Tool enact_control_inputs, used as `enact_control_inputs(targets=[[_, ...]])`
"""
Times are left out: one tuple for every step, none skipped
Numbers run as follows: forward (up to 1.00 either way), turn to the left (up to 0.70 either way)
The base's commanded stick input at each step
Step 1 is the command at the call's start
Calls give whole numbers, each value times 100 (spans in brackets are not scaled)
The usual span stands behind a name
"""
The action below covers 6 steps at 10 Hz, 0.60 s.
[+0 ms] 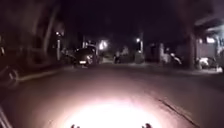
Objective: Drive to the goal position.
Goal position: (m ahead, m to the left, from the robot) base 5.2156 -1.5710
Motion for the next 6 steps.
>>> enact_control_inputs(targets=[[85, 0], [85, 0], [85, 0], [85, 0], [85, 0], [85, 0]])
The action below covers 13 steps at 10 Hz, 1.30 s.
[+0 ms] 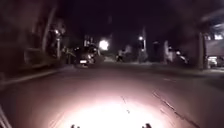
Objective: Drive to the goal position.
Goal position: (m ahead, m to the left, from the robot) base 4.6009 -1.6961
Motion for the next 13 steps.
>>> enact_control_inputs(targets=[[85, 0], [85, 0], [85, 0], [85, 0], [85, 0], [85, 0], [85, 0], [85, 0], [85, 0], [85, 0], [85, 0], [85, -28], [85, -34]])
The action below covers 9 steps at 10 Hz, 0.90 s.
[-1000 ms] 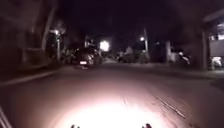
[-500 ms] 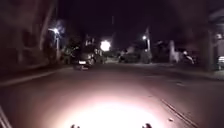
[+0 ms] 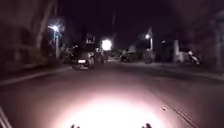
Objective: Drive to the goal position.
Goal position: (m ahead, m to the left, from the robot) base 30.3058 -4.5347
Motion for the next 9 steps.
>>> enact_control_inputs(targets=[[85, 0], [85, 0], [85, 0], [85, 0], [85, 0], [85, 0], [85, 0], [85, 0], [85, 0]])
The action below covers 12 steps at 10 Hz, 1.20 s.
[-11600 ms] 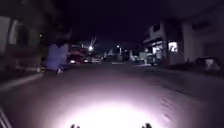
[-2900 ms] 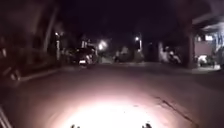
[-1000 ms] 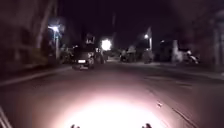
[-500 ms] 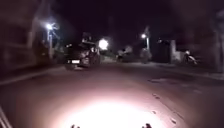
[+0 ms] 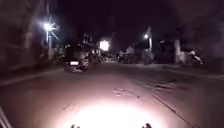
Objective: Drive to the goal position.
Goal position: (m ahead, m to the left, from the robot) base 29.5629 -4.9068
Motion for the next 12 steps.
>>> enact_control_inputs(targets=[[85, 0], [85, 0], [85, 0], [85, 0], [85, 0], [85, 0], [85, -8], [85, -29], [85, -34], [85, -34], [85, -22], [85, -10]])
